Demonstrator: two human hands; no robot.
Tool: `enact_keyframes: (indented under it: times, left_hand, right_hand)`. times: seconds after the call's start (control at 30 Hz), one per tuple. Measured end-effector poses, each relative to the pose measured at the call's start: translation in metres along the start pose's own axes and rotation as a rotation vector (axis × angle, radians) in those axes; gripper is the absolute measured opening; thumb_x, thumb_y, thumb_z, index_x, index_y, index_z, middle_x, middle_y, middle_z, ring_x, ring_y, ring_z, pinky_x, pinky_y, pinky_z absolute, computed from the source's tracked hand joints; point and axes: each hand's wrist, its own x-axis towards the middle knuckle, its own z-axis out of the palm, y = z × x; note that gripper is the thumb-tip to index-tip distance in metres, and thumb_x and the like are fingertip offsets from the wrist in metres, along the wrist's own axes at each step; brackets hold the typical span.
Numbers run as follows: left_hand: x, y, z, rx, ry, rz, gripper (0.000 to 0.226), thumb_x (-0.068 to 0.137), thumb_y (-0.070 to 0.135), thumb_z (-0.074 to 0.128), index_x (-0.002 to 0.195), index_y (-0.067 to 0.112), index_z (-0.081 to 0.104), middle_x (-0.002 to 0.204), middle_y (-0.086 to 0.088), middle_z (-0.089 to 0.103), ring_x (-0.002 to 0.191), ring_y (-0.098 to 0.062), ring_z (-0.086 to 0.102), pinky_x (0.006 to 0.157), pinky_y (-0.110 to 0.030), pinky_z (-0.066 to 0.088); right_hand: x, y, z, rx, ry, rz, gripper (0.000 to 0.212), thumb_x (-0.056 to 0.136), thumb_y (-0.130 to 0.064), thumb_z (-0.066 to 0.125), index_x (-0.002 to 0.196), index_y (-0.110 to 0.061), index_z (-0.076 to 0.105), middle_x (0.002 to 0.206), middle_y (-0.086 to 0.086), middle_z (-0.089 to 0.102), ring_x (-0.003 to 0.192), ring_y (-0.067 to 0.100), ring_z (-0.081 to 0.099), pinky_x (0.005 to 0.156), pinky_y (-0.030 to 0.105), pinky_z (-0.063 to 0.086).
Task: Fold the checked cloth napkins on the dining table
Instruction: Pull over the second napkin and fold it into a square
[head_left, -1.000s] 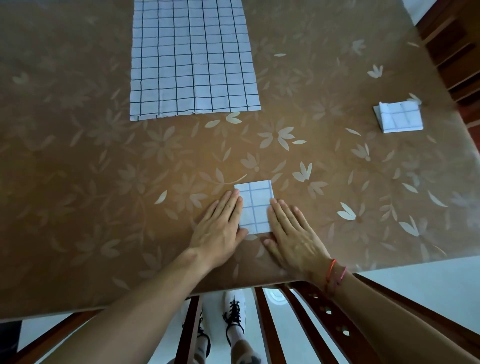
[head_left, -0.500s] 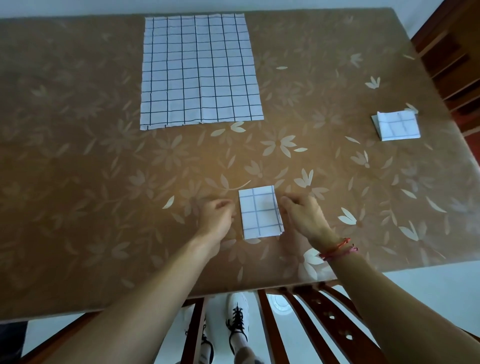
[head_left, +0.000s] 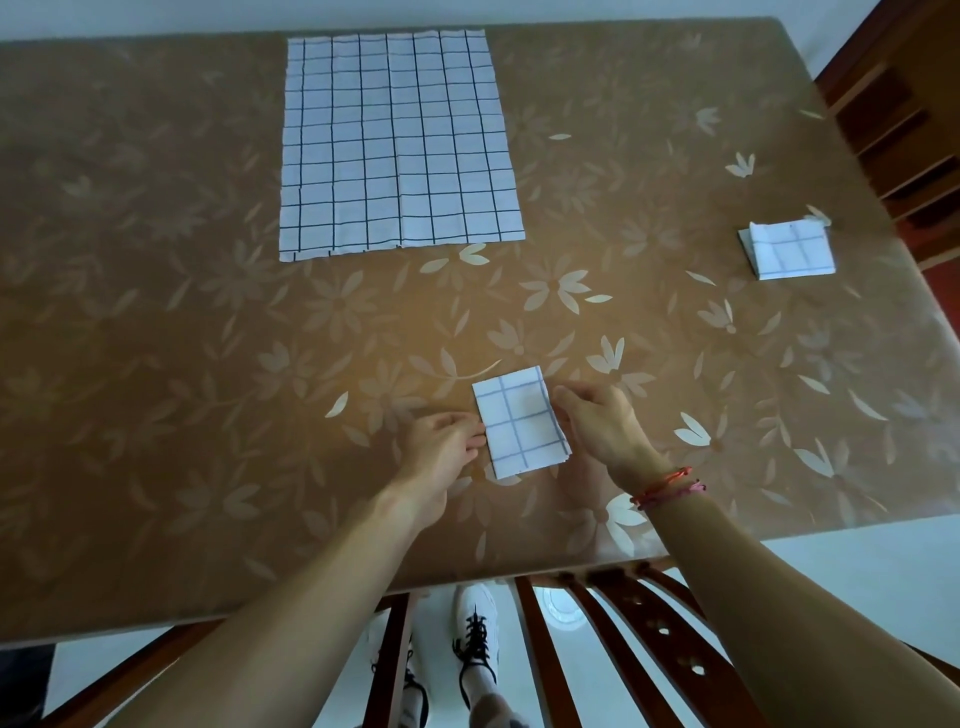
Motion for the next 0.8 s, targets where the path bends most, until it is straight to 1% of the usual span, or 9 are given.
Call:
enact_keyframes:
  times: [0.07, 0.13, 0.17, 0.23, 0.33, 0.47, 0.57, 0.67, 0.8]
  left_hand:
    - [0.0007, 0.0025, 0.0002, -0.014, 0.008, 0.021, 0.012, 0.094, 0.009, 0.055, 0.087, 0.011, 0.066, 0.099, -0.009, 0.071, 0.098, -0.019, 0.067, 0.09, -0.03, 0.052]
    - [0.002, 0.0036, 0.0002, -0.012, 0.01, 0.034, 0.013, 0.093, 0.008, 0.055, 0.087, 0.011, 0.066, 0.098, -0.009, 0.071, 0.097, -0.019, 0.068, 0.088, -0.029, 0.052]
    - [0.0029, 0.0033, 0.0002, -0.012, 0.011, 0.035, 0.014, 0.093, 0.008, 0.055, 0.087, 0.01, 0.067, 0.097, -0.009, 0.072, 0.097, -0.019, 0.068, 0.088, -0.029, 0.053]
    - [0.0043, 0.0019, -0.0003, -0.005, 0.015, 0.036, 0.014, 0.093, 0.008, 0.054, 0.087, 0.01, 0.067, 0.097, -0.009, 0.072, 0.096, -0.019, 0.069, 0.087, -0.029, 0.053]
    - [0.0046, 0.0005, -0.0003, 0.001, 0.014, 0.038, 0.015, 0.093, 0.008, 0.054, 0.087, 0.011, 0.067, 0.098, -0.01, 0.072, 0.095, -0.018, 0.069, 0.086, -0.028, 0.053]
    - [0.0048, 0.0011, 0.0001, 0.002, 0.004, 0.042, 0.015, 0.094, 0.008, 0.053, 0.087, 0.011, 0.067, 0.099, -0.009, 0.072, 0.096, -0.017, 0.069, 0.088, -0.029, 0.053]
    - [0.0052, 0.0003, -0.0004, 0.003, 0.005, 0.048, 0.014, 0.094, 0.009, 0.054, 0.088, 0.011, 0.067, 0.099, -0.008, 0.072, 0.096, -0.017, 0.068, 0.089, -0.03, 0.053]
    - [0.0051, -0.0005, -0.001, 0.001, -0.001, 0.044, 0.015, 0.095, 0.009, 0.053, 0.089, 0.011, 0.066, 0.1, -0.008, 0.072, 0.097, -0.017, 0.068, 0.09, -0.03, 0.053]
    - [0.005, -0.0005, -0.0018, 0.005, -0.013, 0.045, 0.014, 0.095, 0.009, 0.053, 0.091, 0.011, 0.066, 0.1, -0.007, 0.071, 0.097, -0.017, 0.068, 0.09, -0.03, 0.053]
  right_hand:
    - [-0.0013, 0.0032, 0.0007, 0.006, -0.007, 0.017, 0.038, 0.09, -0.026, 0.05, 0.056, -0.01, 0.054, 0.06, -0.001, 0.045, 0.061, 0.017, 0.04, 0.06, 0.033, 0.034]
    - [-0.0034, 0.0051, 0.001, 0.01, -0.006, 0.021, 0.037, 0.088, -0.029, 0.05, 0.072, 0.004, 0.055, 0.064, 0.002, 0.045, 0.063, 0.017, 0.04, 0.061, 0.034, 0.034]
    - [-0.0038, 0.0062, 0.0013, 0.013, -0.004, 0.022, 0.039, 0.088, -0.03, 0.049, 0.078, 0.007, 0.056, 0.065, 0.003, 0.046, 0.064, 0.017, 0.041, 0.061, 0.034, 0.035]
    - [-0.0036, 0.0084, 0.0013, 0.022, -0.001, 0.017, 0.04, 0.088, -0.032, 0.049, 0.083, 0.008, 0.058, 0.067, 0.003, 0.047, 0.064, 0.016, 0.041, 0.062, 0.034, 0.036]
    - [-0.0032, 0.0091, 0.0018, 0.027, 0.003, 0.01, 0.04, 0.088, -0.031, 0.049, 0.081, 0.007, 0.058, 0.066, 0.002, 0.047, 0.063, 0.016, 0.041, 0.062, 0.034, 0.035]
    - [-0.0026, 0.0103, 0.0028, 0.041, 0.006, 0.003, 0.039, 0.089, -0.03, 0.049, 0.073, 0.006, 0.051, 0.063, 0.002, 0.043, 0.062, 0.016, 0.038, 0.061, 0.035, 0.033]
    - [-0.0027, 0.011, 0.0026, 0.06, 0.0, 0.009, 0.039, 0.089, -0.03, 0.049, 0.071, 0.005, 0.051, 0.063, 0.002, 0.044, 0.062, 0.017, 0.039, 0.06, 0.036, 0.033]
    - [-0.004, 0.0101, 0.0026, 0.068, 0.004, 0.016, 0.039, 0.09, -0.03, 0.049, 0.069, 0.002, 0.053, 0.061, 0.0, 0.045, 0.061, 0.016, 0.04, 0.06, 0.036, 0.034]
    - [-0.0056, 0.01, 0.0027, 0.076, 0.006, 0.013, 0.039, 0.092, -0.03, 0.049, 0.063, -0.004, 0.053, 0.063, 0.002, 0.044, 0.063, 0.018, 0.039, 0.061, 0.036, 0.033]
